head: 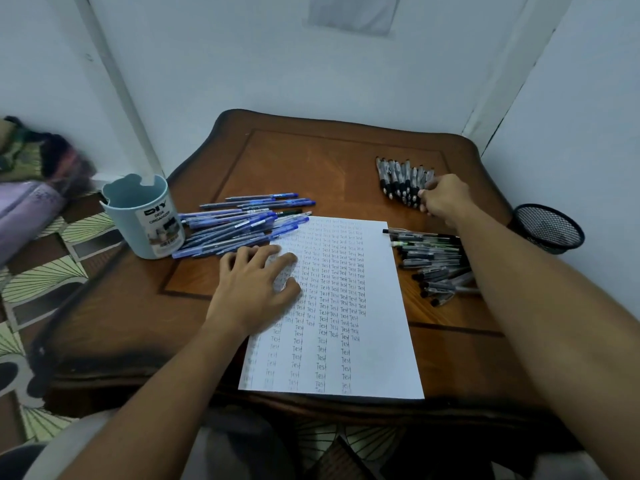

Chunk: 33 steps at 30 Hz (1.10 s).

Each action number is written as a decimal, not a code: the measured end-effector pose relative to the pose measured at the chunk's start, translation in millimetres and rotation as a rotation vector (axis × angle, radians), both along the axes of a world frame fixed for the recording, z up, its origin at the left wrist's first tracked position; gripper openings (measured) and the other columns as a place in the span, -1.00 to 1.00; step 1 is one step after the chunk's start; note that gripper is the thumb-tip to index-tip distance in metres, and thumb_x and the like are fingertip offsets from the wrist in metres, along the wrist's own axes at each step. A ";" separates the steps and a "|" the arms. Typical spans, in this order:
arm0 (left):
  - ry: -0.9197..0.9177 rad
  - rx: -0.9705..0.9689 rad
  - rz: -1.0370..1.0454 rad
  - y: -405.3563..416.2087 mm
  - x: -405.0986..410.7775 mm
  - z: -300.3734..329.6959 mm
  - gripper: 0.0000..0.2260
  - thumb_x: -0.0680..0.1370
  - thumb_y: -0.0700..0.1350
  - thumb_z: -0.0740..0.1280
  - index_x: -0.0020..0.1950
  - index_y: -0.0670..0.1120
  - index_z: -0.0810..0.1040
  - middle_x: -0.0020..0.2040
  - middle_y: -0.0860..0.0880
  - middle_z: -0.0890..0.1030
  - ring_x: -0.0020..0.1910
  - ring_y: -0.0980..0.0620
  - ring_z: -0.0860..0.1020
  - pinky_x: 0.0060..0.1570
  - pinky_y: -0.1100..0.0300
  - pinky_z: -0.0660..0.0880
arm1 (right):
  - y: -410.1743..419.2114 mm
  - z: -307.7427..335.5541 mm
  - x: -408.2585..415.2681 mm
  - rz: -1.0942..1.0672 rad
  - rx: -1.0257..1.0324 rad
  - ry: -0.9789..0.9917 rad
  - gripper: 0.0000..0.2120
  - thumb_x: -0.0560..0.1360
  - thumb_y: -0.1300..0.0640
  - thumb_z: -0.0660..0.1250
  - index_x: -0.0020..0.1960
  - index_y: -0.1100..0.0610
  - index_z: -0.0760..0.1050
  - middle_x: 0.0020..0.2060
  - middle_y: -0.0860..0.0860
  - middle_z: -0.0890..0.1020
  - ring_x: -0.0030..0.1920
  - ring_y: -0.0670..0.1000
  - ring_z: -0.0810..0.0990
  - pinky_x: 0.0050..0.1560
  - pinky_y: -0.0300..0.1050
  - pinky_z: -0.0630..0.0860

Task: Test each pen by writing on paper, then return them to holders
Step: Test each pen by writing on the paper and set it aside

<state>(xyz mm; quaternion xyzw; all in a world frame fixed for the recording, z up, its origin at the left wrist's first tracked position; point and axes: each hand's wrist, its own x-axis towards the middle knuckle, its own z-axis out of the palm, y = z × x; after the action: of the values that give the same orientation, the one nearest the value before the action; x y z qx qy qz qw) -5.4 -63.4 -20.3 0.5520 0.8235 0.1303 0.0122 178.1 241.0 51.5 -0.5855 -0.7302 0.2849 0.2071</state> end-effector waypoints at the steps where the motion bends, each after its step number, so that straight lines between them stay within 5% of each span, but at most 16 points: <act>1: 0.000 -0.002 0.000 -0.2 0.1 0.0 -0.52 0.53 0.28 -0.03 0.41 0.25 0.34 0.48 0.13 0.31 0.39 0.04 0.21 0.41 -0.09 0.06 | -3.0 2.5 2.9 0.038 0.009 -0.028 -0.83 0.60 0.17 0.35 0.15 0.22 0.58 0.02 0.18 0.67 -0.04 0.11 0.66 0.08 0.05 0.62; 7: -0.006 0.000 -0.004 -0.2 0.3 0.4 -0.48 0.50 0.30 -0.07 0.41 0.25 0.35 0.47 0.13 0.33 0.39 0.03 0.22 0.41 -0.09 0.07 | -25.9 17.1 23.5 0.391 0.035 -0.419 -0.82 0.62 0.17 0.32 0.18 0.12 0.63 0.33 0.12 0.55 0.33 0.16 0.49 0.27 -0.02 0.40; 18: -0.010 0.013 0.004 0.1 0.9 -0.6 -0.47 0.49 0.30 -0.06 0.40 0.25 0.36 0.47 0.15 0.34 0.39 0.04 0.23 0.39 -0.08 0.07 | -36.5 13.2 26.4 0.563 -0.010 -0.591 -0.71 0.64 0.22 0.27 0.35 0.12 0.55 0.29 0.10 0.59 0.30 0.13 0.52 0.27 -0.05 0.42; 27: -0.001 0.019 0.002 0.5 0.3 -2.7 -0.48 0.50 0.30 -0.05 0.40 0.25 0.37 0.46 0.14 0.34 0.37 0.04 0.24 0.39 -0.08 0.08 | -36.5 12.5 26.2 0.568 -0.025 -0.578 -0.88 0.59 0.23 0.36 -0.01 0.02 0.51 0.04 0.03 0.61 0.05 0.04 0.55 0.01 -0.07 0.42; 33: -0.001 0.020 0.000 1.0 0.9 -1.2 -0.48 0.50 0.30 -0.06 0.40 0.25 0.37 0.47 0.13 0.34 0.38 0.04 0.24 0.40 -0.10 0.08 | -36.4 11.6 26.6 0.544 -0.071 -0.539 -0.81 0.58 0.24 0.36 0.15 0.05 0.50 0.07 0.02 0.59 0.10 0.05 0.54 0.08 -0.05 0.44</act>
<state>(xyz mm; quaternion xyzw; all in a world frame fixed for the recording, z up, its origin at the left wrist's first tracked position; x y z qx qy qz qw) -4.4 -62.4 -21.5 0.5521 0.8221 0.1387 0.0074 204.7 204.6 63.1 -0.4311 -0.8767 0.1904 -0.0958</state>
